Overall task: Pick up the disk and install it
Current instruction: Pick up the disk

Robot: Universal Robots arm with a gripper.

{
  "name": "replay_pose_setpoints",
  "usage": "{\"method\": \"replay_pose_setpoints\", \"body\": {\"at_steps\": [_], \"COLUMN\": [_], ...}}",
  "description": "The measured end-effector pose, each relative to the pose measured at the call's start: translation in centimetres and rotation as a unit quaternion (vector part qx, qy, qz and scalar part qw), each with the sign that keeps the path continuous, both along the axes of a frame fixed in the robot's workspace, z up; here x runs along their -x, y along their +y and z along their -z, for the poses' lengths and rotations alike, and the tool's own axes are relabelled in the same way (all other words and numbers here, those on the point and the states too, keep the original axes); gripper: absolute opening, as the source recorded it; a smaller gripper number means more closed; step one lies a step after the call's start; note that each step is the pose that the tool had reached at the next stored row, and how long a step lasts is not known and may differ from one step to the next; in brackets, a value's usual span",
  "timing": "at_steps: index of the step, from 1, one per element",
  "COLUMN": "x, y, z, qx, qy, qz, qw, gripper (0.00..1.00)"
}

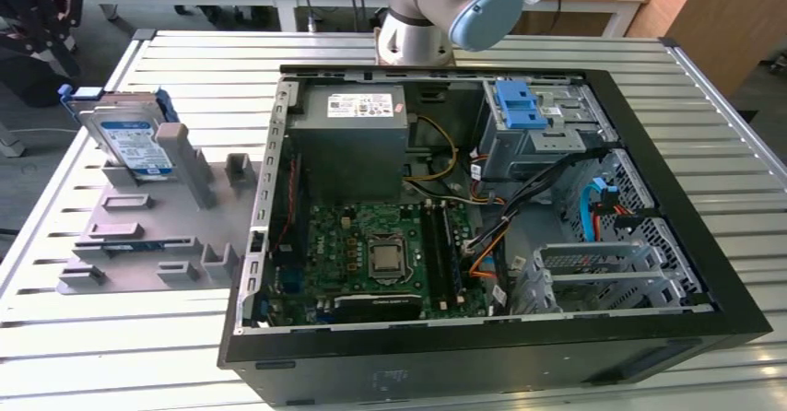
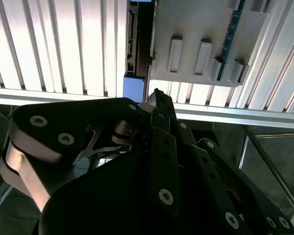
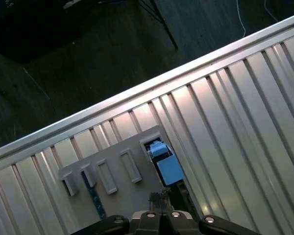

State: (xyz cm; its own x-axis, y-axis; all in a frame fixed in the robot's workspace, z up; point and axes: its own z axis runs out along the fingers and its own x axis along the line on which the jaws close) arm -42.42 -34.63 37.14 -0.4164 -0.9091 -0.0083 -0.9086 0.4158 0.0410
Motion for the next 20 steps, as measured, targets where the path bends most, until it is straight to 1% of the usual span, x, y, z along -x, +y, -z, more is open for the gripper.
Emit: {"method": "replay_pose_setpoints", "body": {"at_steps": [2, 5, 8, 11, 13, 14, 15, 17, 20], "x": [0.0, 0.0, 0.0, 0.0, 0.0, 0.01, 0.01, 0.0, 0.03], "y": [0.0, 0.0, 0.0, 0.0, 0.0, 0.06, 0.19, 0.57, 0.68], "z": [0.05, 0.12, 0.19, 0.24, 0.27, 0.3, 0.3, 0.34, 0.53], "qx": [0.0, 0.0, 0.0, -0.0001, -0.0002, -0.0002, -0.0002, -0.0001, 0.0], "qy": [-0.0004, -0.0014, -0.0025, -0.0038, -0.0043, -0.0045, -0.0045, -0.0045, -0.0053], "qz": [-0.018, -0.046, -0.072, -0.091, -0.105, -0.109, -0.112, -0.113, -0.113], "qw": [0.9998, 0.999, 0.9974, 0.9958, 0.9945, 0.994, 0.9937, 0.9936, 0.9936], "gripper": [0.11, 0.11, 0.11, 0.11, 0.11, 0.11, 0.11, 0.11, 0.11]}}
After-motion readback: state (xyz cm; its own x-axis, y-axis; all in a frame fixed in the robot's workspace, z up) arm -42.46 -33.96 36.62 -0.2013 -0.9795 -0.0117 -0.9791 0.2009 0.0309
